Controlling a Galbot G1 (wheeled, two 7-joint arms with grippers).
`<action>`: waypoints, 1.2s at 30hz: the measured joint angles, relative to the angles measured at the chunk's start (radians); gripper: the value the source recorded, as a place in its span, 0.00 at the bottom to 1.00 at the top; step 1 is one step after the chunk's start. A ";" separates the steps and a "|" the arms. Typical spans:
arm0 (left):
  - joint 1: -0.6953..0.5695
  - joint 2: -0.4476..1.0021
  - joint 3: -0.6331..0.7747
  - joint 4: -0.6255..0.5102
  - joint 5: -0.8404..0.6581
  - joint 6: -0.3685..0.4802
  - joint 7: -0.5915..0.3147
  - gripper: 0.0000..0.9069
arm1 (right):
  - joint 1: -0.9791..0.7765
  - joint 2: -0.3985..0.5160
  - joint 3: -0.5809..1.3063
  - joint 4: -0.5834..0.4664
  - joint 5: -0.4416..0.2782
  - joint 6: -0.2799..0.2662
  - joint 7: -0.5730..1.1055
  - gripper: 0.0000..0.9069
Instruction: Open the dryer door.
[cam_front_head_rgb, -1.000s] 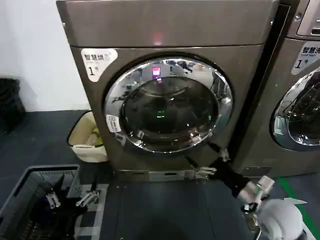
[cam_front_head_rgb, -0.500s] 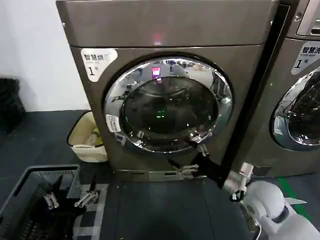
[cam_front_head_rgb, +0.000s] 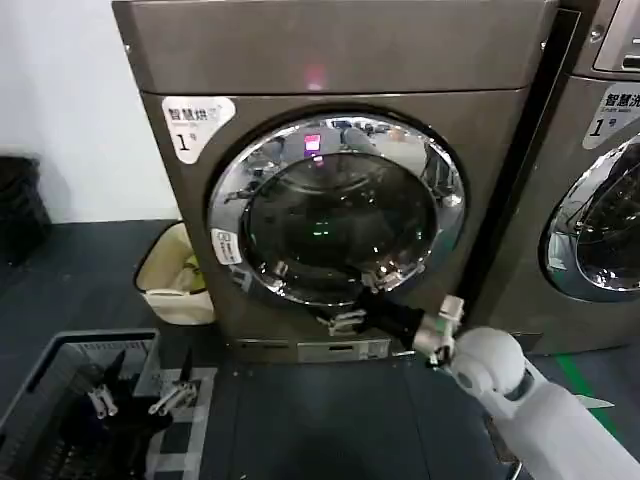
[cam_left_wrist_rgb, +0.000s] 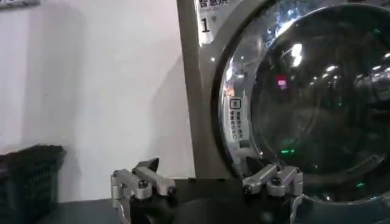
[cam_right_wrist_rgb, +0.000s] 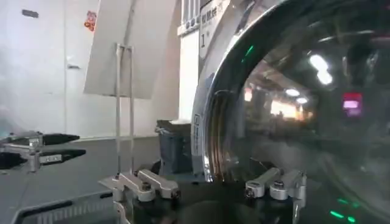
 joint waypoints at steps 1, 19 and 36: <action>0.000 0.000 0.000 0.000 0.001 0.000 0.000 1.00 | 0.012 0.003 -0.011 -0.007 0.002 0.000 0.000 1.00; 0.006 -0.009 0.007 -0.005 0.009 -0.004 0.003 1.00 | 0.196 0.084 -0.189 -0.131 0.046 -0.002 0.019 1.00; 0.010 -0.015 0.010 -0.016 0.008 -0.003 0.012 1.00 | 0.298 0.170 -0.293 -0.217 0.061 0.005 0.054 1.00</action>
